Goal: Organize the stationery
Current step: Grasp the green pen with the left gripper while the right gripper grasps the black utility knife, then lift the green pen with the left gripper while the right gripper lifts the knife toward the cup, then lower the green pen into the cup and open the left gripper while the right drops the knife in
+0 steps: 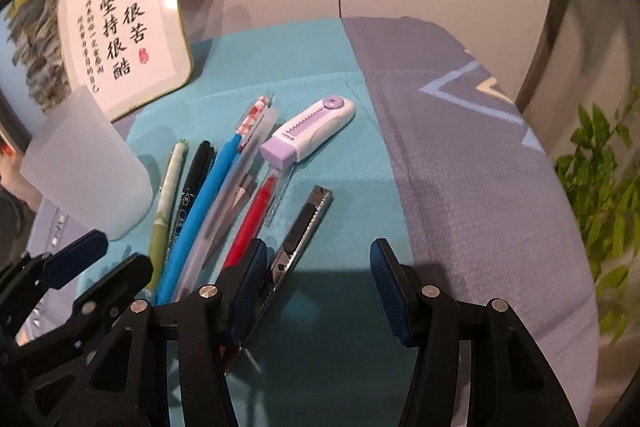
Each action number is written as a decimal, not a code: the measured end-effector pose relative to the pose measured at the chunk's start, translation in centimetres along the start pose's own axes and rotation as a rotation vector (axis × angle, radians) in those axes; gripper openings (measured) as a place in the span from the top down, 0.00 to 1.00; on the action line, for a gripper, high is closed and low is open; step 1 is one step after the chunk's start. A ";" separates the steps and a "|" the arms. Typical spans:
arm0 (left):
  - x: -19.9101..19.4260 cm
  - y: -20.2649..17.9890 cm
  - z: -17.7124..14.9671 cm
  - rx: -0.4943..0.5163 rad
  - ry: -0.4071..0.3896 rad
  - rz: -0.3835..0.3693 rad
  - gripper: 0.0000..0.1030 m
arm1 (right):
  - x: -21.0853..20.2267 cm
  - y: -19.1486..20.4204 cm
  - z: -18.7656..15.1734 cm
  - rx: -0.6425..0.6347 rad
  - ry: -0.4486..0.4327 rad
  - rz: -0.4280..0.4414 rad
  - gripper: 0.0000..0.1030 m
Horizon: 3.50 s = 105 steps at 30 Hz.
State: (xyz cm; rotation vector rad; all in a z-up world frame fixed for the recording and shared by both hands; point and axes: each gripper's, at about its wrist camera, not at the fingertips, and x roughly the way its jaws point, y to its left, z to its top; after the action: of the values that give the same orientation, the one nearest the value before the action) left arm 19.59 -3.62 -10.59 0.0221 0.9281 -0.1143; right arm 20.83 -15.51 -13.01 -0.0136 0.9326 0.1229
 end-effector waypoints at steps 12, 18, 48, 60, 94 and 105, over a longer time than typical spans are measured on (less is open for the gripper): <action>-0.1 -0.1 -1.0 0.010 0.025 -0.037 0.92 | -0.8 -1.2 -0.5 0.017 -0.015 0.075 0.89; -3.5 0.9 -5.1 0.030 0.075 -0.105 0.92 | -4.2 -1.9 -2.1 0.012 -0.045 0.151 0.89; -1.8 -1.0 -3.1 0.142 0.097 -0.053 0.75 | -1.8 -1.0 -2.6 -0.100 0.076 0.074 0.62; -7.5 0.2 -3.0 0.108 0.000 -0.102 0.88 | -7.8 -0.2 -2.4 -0.087 -0.084 0.099 0.88; -15.9 6.9 6.7 -0.054 -0.380 -0.042 0.88 | -16.0 8.1 5.0 -0.125 -0.530 0.291 0.88; -14.4 9.2 8.7 -0.081 -0.413 -0.067 0.88 | -14.4 10.5 8.2 -0.109 -0.557 0.309 0.88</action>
State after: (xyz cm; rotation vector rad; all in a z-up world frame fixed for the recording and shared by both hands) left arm 18.91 6.22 5.88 -0.1040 0.5205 -0.1369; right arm 17.76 -5.94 3.84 0.0620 0.3646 0.4410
